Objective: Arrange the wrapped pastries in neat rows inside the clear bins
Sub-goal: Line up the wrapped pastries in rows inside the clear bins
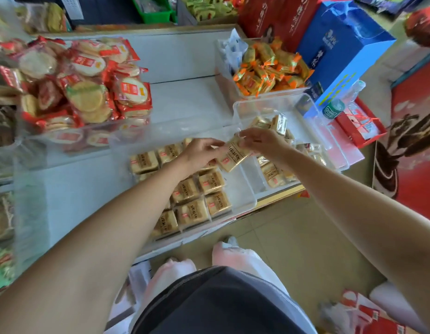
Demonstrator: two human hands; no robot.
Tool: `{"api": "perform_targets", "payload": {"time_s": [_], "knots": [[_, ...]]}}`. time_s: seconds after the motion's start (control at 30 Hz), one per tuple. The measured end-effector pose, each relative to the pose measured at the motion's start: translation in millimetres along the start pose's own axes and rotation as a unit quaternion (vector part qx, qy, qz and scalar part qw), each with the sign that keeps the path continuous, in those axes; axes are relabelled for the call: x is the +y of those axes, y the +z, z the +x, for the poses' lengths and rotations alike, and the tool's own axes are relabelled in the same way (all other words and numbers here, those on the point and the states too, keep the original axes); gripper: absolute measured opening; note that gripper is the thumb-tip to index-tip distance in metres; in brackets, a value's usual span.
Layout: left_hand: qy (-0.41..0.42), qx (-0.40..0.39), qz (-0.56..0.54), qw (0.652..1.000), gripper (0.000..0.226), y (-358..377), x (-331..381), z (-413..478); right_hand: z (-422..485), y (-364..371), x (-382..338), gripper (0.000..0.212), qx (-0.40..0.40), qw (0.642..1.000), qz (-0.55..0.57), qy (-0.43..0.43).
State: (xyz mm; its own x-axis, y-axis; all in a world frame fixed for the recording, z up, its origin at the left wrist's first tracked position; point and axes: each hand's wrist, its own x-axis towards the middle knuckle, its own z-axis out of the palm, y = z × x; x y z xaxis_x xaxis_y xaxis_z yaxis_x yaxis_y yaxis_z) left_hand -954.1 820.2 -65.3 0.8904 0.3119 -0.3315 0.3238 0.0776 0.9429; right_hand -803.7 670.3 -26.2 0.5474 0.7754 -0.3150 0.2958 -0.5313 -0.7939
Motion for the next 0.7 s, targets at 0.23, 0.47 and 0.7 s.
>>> {"api": "perform_targets", "payload": {"time_s": [0.23,0.47,0.7], "knots": [[-0.042,-0.005,0.048,0.998,0.021,-26,-20,-31,-2,42,-17,0.047,-0.063,0.997,-0.049,0.009],[-0.065,-0.052,0.140,0.987,0.029,-29,-39,-47,-7,77,-24,0.042,-0.165,0.958,-0.227,-0.061],[0.003,-0.084,0.427,0.900,0.046,-25,-63,-49,-8,86,-8,0.031,-0.176,0.923,-0.343,0.000]]}}
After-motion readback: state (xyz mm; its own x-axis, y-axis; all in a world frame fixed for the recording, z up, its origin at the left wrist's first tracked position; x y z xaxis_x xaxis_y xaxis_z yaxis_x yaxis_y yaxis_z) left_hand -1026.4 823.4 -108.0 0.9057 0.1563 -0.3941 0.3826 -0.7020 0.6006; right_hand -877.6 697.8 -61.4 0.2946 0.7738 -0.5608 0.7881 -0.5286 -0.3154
